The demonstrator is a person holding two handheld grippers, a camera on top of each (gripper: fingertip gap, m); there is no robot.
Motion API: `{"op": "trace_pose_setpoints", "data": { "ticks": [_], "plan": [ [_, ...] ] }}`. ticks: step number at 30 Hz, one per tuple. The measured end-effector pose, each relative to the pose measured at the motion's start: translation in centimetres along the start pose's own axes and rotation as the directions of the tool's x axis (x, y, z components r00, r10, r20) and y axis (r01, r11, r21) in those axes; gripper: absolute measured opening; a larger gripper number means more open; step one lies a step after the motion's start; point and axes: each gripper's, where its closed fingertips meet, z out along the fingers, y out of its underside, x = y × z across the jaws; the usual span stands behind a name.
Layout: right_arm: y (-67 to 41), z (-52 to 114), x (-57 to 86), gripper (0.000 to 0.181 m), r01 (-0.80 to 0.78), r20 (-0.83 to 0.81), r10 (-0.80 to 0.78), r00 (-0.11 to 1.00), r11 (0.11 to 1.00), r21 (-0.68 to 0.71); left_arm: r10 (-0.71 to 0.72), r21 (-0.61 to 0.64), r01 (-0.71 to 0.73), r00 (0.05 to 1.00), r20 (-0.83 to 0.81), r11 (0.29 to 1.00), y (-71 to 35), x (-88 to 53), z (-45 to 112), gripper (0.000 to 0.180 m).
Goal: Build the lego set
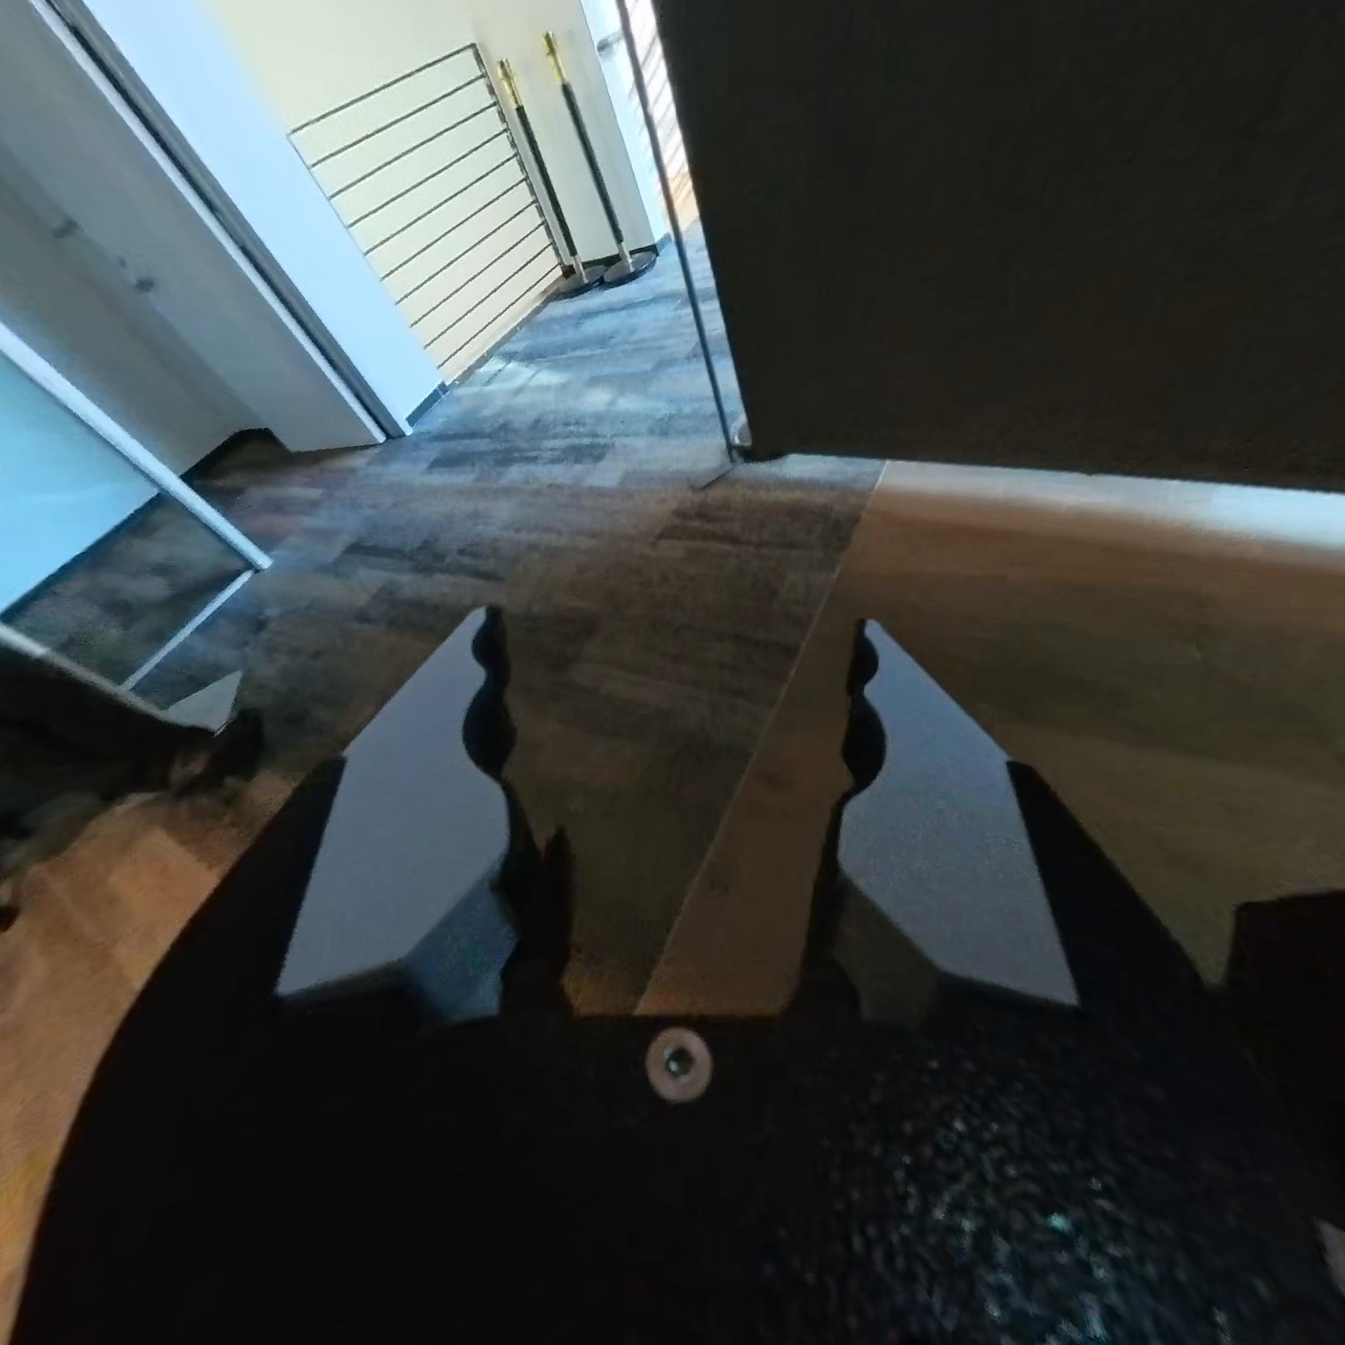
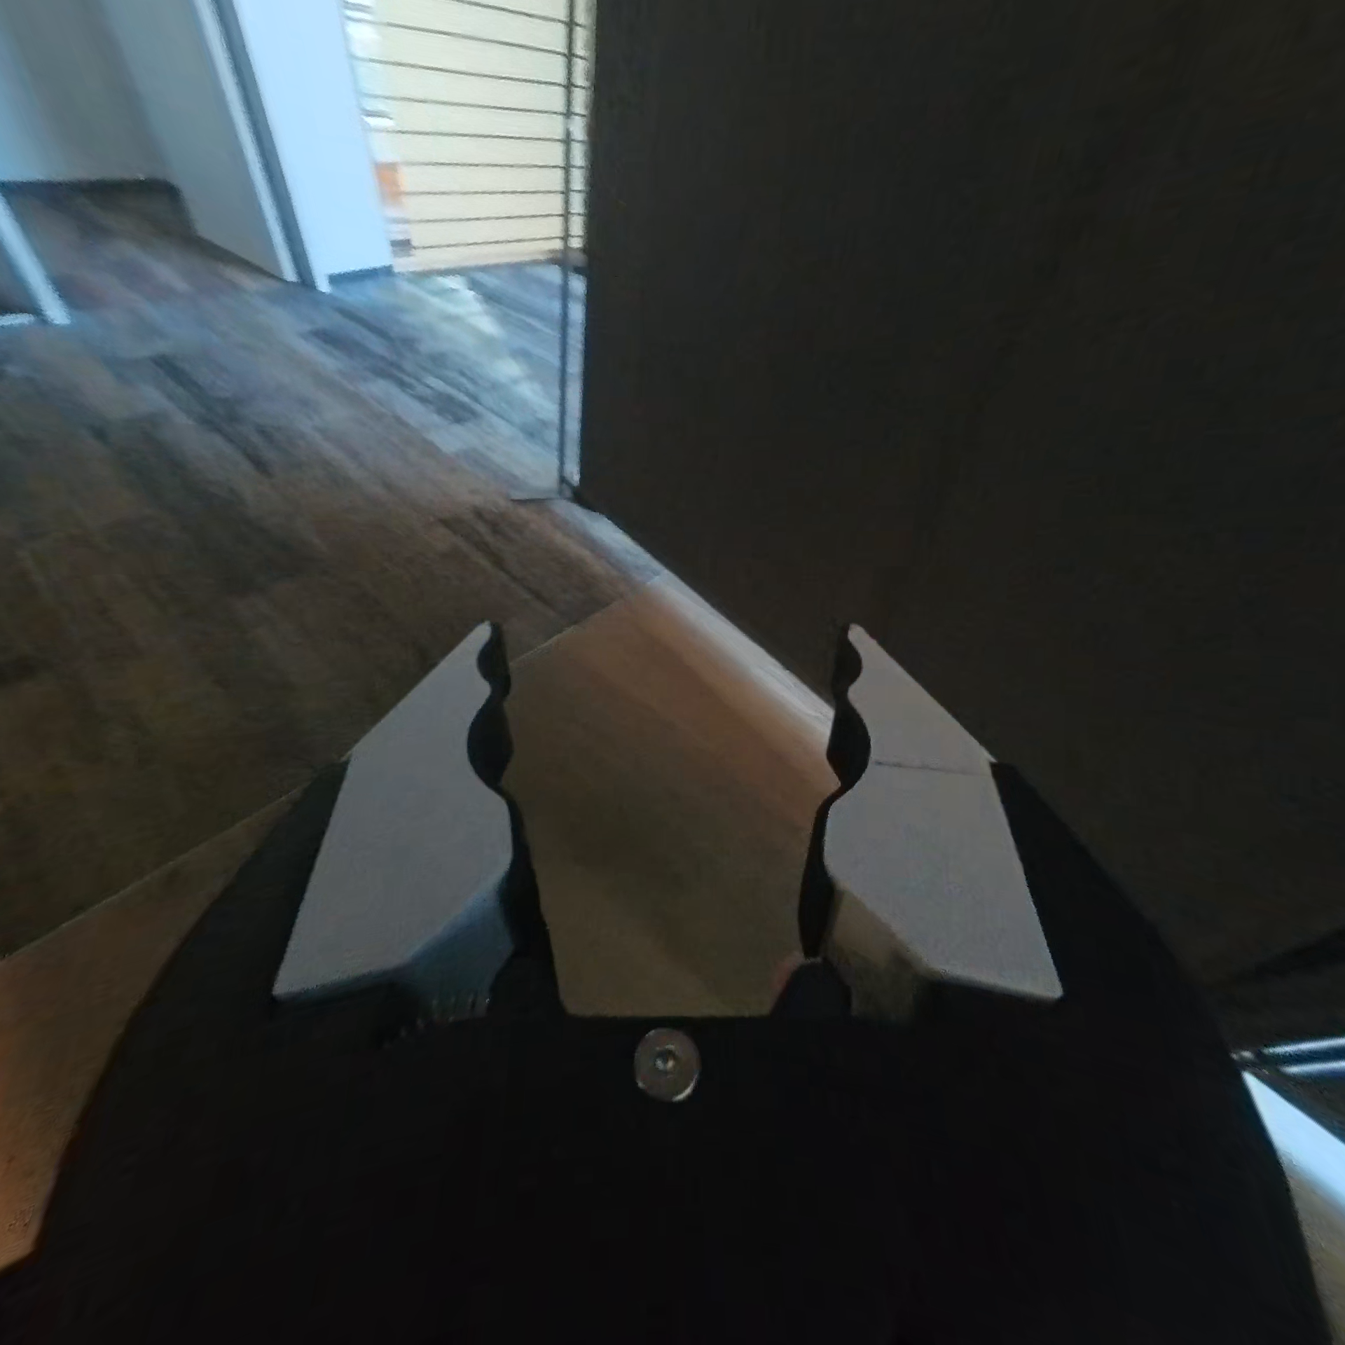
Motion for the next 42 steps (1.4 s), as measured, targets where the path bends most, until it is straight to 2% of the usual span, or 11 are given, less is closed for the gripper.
{"op": "trace_pose_setpoints", "data": {
  "ticks": [3, 6, 10, 13, 18, 22, 24, 33, 36, 39, 42],
  "plan": [
    [-0.1, 8.5, 0.5, 0.088, 0.027, -0.078, -0.028, 0.997, 0.999, -0.021, 0.021, -0.007, -0.021, 0.998, 0.060, 1.000, -0.8, -5.0, 13.5, 0.096],
    [-1.6, 19.5, -1.3, 0.088, 0.088, -0.074, -0.090, 0.993, 0.996, -0.034, 0.036, 0.006, -0.037, 0.988, 0.148, 0.999, -1.6, -10.8, 24.1, 0.096],
    [-7.5, 36.3, -7.8, 0.094, 0.088, 0.001, -0.088, 0.996, 0.995, -0.049, -0.009, -0.101, 0.028, 0.982, 0.187, 0.995, -0.4, -18.1, 34.9, 0.091],
    [-14.9, 49.6, -16.7, 0.097, 0.096, 0.157, -0.101, 0.982, 0.995, 0.036, -0.104, -0.135, 0.150, 0.949, 0.297, 0.979, 2.0, -24.4, 40.9, 0.087],
    [-29.8, 69.3, -32.4, 0.098, 0.037, 0.303, -0.138, 0.943, 0.948, 0.316, -0.140, -0.224, 0.255, 0.894, 0.425, 0.941, 7.5, -34.4, 50.2, 0.091],
    [-38.3, 82.7, -42.0, 0.098, -0.025, 0.325, -0.145, 0.935, 0.884, 0.467, -0.114, -0.229, 0.240, 0.883, 0.455, 0.943, 9.2, -44.2, 60.2, 0.095],
    [-40.7, 88.7, -45.6, 0.097, -0.017, 0.310, -0.161, 0.937, 0.865, 0.501, -0.093, -0.217, 0.209, 0.889, 0.448, 0.954, 8.2, -49.8, 66.5, 0.090],
    [-41.1, 110.9, -51.1, 0.099, 0.102, 0.281, -0.185, 0.942, 0.954, 0.283, -0.006, -0.025, 0.012, 0.974, 0.228, 1.000, -6.7, -67.0, 104.5, 0.084],
    [-40.1, 117.9, -49.4, 0.098, 0.135, 0.226, -0.187, 0.956, 0.965, 0.227, -0.079, 0.088, 0.062, 0.975, 0.206, 0.994, -11.6, -69.6, 117.6, 0.084],
    [-39.6, 126.5, -46.9, 0.098, 0.142, 0.156, -0.167, 0.974, 0.976, 0.163, -0.157, 0.136, 0.133, 0.971, 0.181, 0.982, -14.5, -70.5, 129.5, 0.087],
    [-41.6, 136.0, -44.4, 0.098, 0.125, 0.094, -0.136, 0.986, 0.985, 0.117, -0.206, 0.034, 0.203, 0.972, 0.111, 0.979, -14.5, -69.2, 139.8, 0.092]
  ]
}}
